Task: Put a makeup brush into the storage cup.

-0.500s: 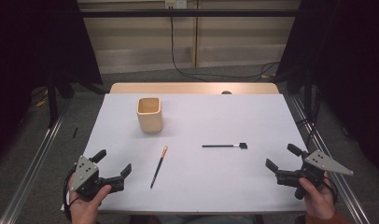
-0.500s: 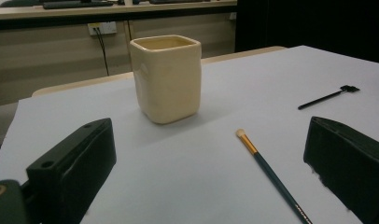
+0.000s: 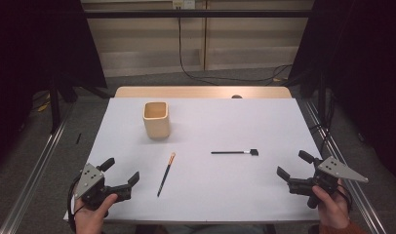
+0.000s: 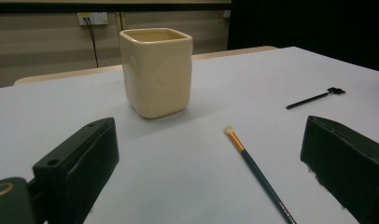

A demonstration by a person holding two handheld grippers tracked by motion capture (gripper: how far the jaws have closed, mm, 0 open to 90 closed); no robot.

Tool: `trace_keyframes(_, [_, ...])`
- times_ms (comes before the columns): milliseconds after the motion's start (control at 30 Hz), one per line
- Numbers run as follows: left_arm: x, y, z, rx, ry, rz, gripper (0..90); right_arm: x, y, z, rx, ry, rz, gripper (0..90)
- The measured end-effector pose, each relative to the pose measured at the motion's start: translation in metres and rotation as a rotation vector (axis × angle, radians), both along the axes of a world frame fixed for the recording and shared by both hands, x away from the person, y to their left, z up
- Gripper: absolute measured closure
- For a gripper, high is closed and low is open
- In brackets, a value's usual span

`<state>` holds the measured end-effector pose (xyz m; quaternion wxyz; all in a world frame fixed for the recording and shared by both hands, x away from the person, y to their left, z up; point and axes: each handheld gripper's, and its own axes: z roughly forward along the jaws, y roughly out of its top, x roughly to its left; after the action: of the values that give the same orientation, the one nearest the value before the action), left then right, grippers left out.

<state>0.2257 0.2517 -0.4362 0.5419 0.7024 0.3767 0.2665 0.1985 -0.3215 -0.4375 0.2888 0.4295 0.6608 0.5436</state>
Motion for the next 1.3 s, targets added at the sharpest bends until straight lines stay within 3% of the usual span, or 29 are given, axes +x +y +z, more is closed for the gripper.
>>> trace_keyframes(367, [-0.007, -0.006, 0.008, -0.003, -0.009, -0.052, 4.6, -0.001, 0.003, 0.003, 0.005, -0.013, 0.027, 0.0])
trace_keyframes(500, [-0.004, -0.014, 0.013, 0.006, 0.013, -0.092, 4.6, -0.001, 0.005, 0.002, 0.004, -0.014, 0.047, 0.0])
trace_keyframes(633, [0.001, -0.02, 0.016, 0.012, 0.033, -0.094, 3.6, 0.0, 0.005, 0.002, 0.002, -0.01, 0.045, 0.0])
trace_keyframes(900, [0.008, -0.029, 0.023, 0.04, 0.014, -0.129, 3.3, 0.0, 0.005, 0.001, -0.006, -0.002, 0.04, 0.0])
trace_keyframes(1300, [0.016, -0.048, 0.039, -0.008, -0.015, -0.17, 4.6, 0.0, 0.006, 0.002, -0.004, 0.002, 0.05, 0.0])
